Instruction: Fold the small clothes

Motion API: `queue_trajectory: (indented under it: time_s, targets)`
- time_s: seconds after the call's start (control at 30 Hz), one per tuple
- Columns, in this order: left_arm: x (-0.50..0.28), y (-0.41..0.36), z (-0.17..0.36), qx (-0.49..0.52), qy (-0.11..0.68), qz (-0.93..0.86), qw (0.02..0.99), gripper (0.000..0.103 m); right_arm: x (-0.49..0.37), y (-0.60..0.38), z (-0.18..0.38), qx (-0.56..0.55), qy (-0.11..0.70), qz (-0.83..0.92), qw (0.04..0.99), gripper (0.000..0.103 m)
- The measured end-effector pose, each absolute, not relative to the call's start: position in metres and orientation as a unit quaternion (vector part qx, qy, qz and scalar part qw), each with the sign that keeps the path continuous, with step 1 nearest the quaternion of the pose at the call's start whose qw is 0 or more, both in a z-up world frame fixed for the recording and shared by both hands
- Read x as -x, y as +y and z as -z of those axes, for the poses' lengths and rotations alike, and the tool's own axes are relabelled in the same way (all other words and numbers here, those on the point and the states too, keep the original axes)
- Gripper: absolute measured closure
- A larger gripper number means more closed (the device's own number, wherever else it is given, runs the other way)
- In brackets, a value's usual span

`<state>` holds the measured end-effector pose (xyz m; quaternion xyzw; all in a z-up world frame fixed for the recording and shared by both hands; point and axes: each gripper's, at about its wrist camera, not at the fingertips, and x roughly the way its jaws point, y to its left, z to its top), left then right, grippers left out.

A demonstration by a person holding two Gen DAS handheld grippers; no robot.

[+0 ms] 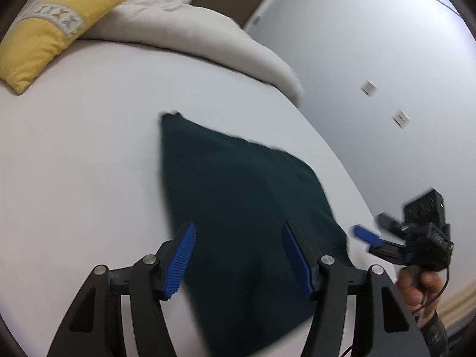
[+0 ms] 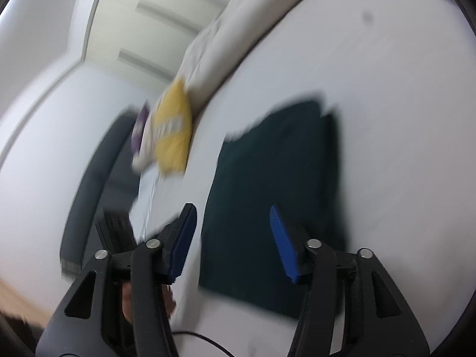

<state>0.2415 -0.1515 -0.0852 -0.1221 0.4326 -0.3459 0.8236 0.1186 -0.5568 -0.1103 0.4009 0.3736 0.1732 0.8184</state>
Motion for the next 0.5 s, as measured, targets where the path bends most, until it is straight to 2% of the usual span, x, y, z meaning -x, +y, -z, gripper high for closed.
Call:
queue_trajectory:
  time_s: [0.13,0.2,0.37,0.5]
  targets:
    - [-0.222,-0.157,0.108,0.092,0.457,0.343,0.815,0.041,-0.115,-0.539,0.153,-0.403,0.432,-0.145,0.794,0.054]
    - [-0.219,-0.150,0.116,0.097,0.466,0.339,0.811,0.041,-0.104,-0.551,0.165,-0.441,0.415,-0.149,0.782,0.055]
    - [-0.209,-0.139,0.138,0.087,0.487,0.329,0.804,0.041,-0.074,-0.557,0.175,-0.447,0.402,-0.143,0.786,0.055]
    - [-0.196,-0.132,0.120,0.073,0.459,0.317,0.827,0.041,-0.042,-0.556,0.171,-0.418,0.412,-0.119,0.801,0.052]
